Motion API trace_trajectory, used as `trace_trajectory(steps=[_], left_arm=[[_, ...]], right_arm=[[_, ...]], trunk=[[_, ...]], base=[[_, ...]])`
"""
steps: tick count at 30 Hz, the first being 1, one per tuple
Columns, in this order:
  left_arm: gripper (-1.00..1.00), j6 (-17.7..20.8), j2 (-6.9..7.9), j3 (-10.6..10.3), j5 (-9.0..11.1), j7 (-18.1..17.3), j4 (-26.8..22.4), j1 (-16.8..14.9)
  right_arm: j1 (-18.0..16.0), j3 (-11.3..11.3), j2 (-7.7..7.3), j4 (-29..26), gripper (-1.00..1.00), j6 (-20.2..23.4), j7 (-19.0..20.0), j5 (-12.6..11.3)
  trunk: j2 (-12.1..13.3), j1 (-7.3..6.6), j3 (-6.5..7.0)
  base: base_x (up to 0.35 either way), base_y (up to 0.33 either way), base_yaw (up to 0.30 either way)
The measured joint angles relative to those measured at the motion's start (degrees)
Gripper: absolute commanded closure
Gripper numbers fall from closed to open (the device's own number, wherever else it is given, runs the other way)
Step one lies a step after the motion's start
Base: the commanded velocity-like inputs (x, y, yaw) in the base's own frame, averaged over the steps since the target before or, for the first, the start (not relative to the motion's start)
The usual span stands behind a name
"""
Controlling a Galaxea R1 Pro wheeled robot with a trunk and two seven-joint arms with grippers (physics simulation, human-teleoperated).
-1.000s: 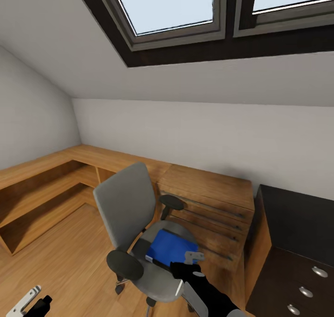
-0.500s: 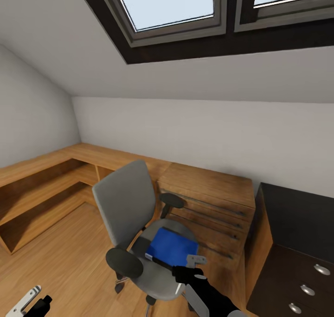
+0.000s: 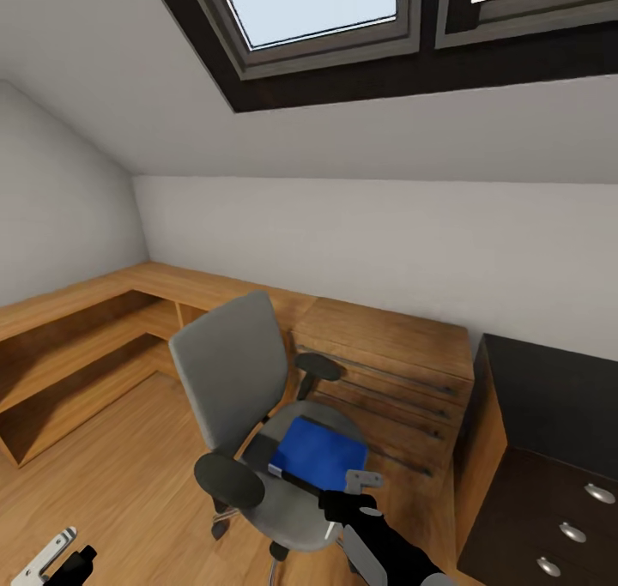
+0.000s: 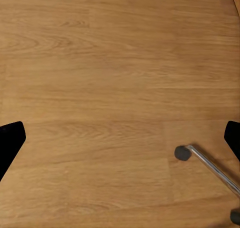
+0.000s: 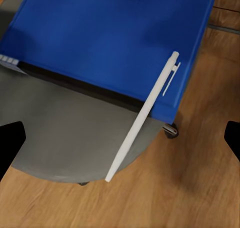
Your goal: In the bedroom, organize the workspace by keeping the computer under the desk, ensuring the monitor is on the desk, placing the keyboard on the desk next to the monitor, placing the mouse on the desk next to the keyboard, moving the folder from the swivel chair onto the desk next to the mouse, stacking the notebook on top of the folder with the pen on top of the notebook, and positioning the swivel chair next to the desk.
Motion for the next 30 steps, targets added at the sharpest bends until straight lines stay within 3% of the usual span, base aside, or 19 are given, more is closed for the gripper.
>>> trace_trajectory(steps=[30], left_arm=[[-1.00, 0.00, -0.09, -0.12, 0.00, 0.00, 0.06, 0.00]], right_arm=[[0.00, -0.36, 0.00, -0.19, -1.00, -2.60, 0.22, -0.12]], trunk=[[-12.04, 6.59, -5.39]], base=[[0.000, 0.000, 0.000]])
